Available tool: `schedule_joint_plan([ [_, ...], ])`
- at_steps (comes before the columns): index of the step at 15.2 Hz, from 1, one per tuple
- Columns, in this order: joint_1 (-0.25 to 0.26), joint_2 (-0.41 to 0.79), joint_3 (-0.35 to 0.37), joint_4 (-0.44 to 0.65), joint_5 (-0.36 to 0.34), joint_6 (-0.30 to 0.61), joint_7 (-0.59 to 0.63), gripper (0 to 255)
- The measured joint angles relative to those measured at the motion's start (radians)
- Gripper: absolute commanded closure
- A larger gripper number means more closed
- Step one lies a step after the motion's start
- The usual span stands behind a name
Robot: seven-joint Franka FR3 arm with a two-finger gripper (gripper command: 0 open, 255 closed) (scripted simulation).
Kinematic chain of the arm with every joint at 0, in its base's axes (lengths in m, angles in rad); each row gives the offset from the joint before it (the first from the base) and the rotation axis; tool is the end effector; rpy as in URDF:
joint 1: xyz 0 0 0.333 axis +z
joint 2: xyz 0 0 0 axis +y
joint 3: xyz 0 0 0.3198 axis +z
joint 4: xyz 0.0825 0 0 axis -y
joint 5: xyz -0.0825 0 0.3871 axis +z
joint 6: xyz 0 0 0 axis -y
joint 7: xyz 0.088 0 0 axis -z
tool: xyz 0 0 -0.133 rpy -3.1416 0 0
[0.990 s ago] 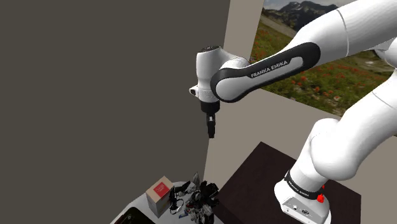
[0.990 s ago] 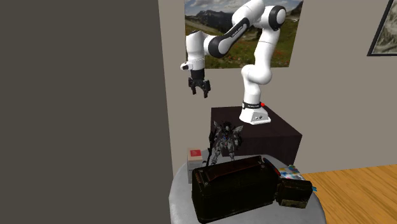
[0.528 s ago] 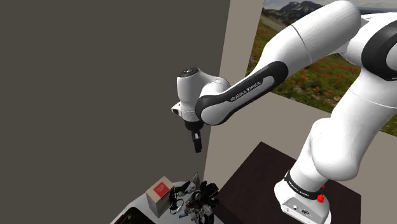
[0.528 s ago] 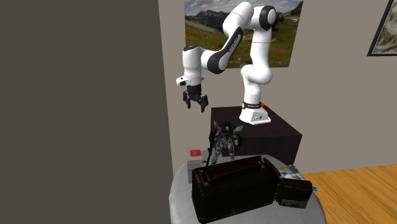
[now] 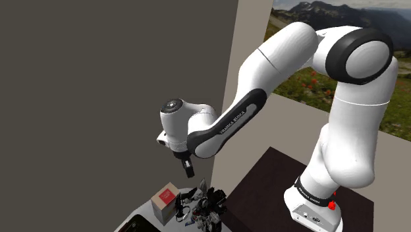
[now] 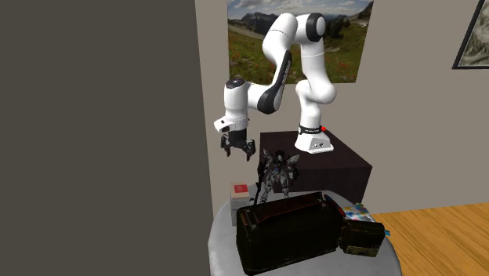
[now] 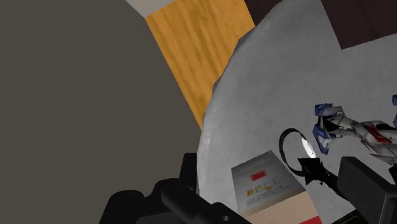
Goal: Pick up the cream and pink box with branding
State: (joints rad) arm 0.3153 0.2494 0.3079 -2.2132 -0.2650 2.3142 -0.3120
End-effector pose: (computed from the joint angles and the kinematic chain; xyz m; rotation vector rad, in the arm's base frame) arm 0.4394 0.3065 0.2350 2.5480 1.6045 -0.1675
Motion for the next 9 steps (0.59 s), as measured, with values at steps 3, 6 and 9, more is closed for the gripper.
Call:
schedule_joint_plan([
  [3,0.045,0.101,0.001,0.056,-0.075,0.033,0.019,0],
  [6,0.084,0.187,-0.005,0.114,-0.141,0.052,0.017,0],
  [9,0.111,0.246,-0.017,0.145,-0.178,0.076,0.036,0],
])
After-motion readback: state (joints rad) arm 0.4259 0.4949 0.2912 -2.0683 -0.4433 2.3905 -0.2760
